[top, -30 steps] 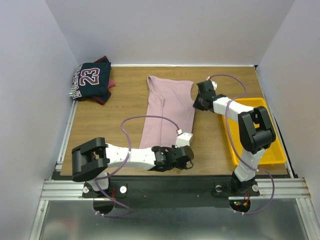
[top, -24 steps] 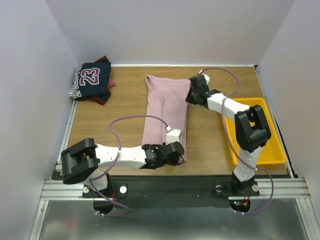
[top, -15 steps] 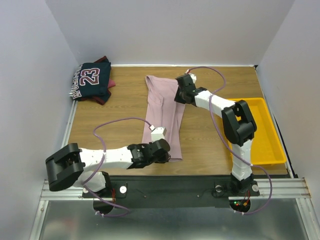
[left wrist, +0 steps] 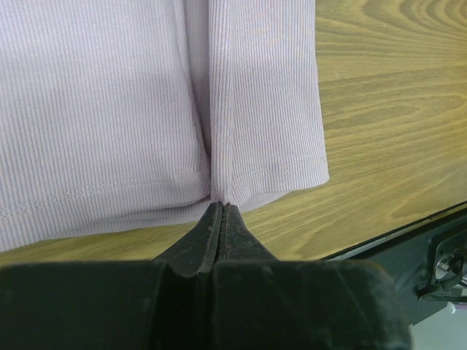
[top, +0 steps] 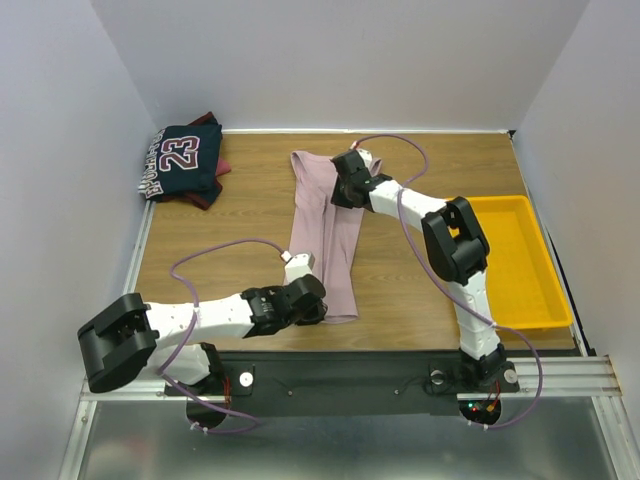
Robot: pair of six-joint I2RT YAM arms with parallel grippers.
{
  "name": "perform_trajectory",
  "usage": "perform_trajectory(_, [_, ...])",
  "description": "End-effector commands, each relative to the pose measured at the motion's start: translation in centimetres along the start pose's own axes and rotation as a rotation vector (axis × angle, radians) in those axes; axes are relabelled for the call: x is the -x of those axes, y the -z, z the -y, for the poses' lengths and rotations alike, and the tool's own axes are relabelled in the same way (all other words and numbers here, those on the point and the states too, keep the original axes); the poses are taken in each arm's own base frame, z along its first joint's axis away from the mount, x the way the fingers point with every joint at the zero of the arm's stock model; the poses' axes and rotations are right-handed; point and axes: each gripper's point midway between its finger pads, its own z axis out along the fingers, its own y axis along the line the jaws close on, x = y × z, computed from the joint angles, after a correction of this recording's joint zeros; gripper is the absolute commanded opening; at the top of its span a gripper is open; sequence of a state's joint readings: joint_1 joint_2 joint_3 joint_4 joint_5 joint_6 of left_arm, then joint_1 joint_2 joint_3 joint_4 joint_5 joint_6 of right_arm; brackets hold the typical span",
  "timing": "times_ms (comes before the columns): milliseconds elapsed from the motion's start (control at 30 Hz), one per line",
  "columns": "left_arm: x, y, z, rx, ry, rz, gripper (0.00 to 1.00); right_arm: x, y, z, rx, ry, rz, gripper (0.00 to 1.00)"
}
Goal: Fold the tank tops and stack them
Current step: Fold the tank top
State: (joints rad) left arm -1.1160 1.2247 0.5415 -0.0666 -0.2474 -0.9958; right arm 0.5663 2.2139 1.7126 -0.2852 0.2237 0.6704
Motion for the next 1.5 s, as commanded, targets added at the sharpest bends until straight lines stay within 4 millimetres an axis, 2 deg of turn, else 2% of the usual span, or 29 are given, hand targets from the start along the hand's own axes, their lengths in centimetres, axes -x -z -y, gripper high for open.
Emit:
perform_trajectory(0, [0.0,0.4,-0.4,0.001,0.025,-0.003,0.0,1.5,0.1,-1.5,0.019,-0.015,0.05,0.0])
perform_trajectory(400, [-1.0,0.2,-1.5,0.02,0.04,-0.029,0.0,0.7,0.0,-2.5,0.031,0.009,0.04,0.01])
perform_trajectory(567, [-1.4,0.1,-1.8,0.022,0.051,-0.039,0.0,0.3,0.0,-2.6,0.029,0.016,0.038,0.04])
perform_trajectory(700, [-1.1,0.3,-1.4,0.013,0.045,-0.034,0.0,0.7,0.4,-2.7,0.027,0.024,0.05,0.15])
perform_trajectory(800, [-0.3,0.8,-0.9,0.004,0.041,-0.009,0.12,1.3,0.9,-2.7,0.03,0.043,0.064,0.29])
perform_trajectory(867, [0.4,1.2,-0.6,0.004,0.04,0.009,0.16,1.6,1.1,-2.7,0.027,0.05,0.074,0.34])
perform_trajectory(900, [0.6,1.4,-0.5,0.004,0.035,0.012,0.19,2.1,1.5,-2.9,0.033,0.059,0.084,0.4])
perform_trajectory(933, [0.9,1.6,-0.3,0.003,0.033,0.018,0.25,2.3,1.7,-3.0,0.037,0.063,0.087,0.43])
perform_trajectory(1100, [3.1,3.5,0.5,0.004,0.02,0.074,0.42,4.0,3.4,-3.6,0.056,0.088,0.124,0.62])
perform_trajectory(1133, [3.5,4.0,0.5,0.009,0.018,0.087,0.42,4.6,4.0,-3.8,0.059,0.089,0.14,0.63])
perform_trajectory(1267, [4.9,5.3,1.4,-0.007,0.008,0.118,0.42,5.9,5.2,-2.8,0.038,0.084,0.163,0.64])
perform_trajectory(1367, [5.3,5.3,3.9,-0.091,-0.04,0.109,0.38,7.0,5.0,0.1,-0.005,0.048,0.16,0.64])
perform_trajectory(1467, [4.9,4.1,5.5,-0.095,-0.106,0.075,0.3,7.3,4.5,2.9,-0.04,0.026,0.14,0.63])
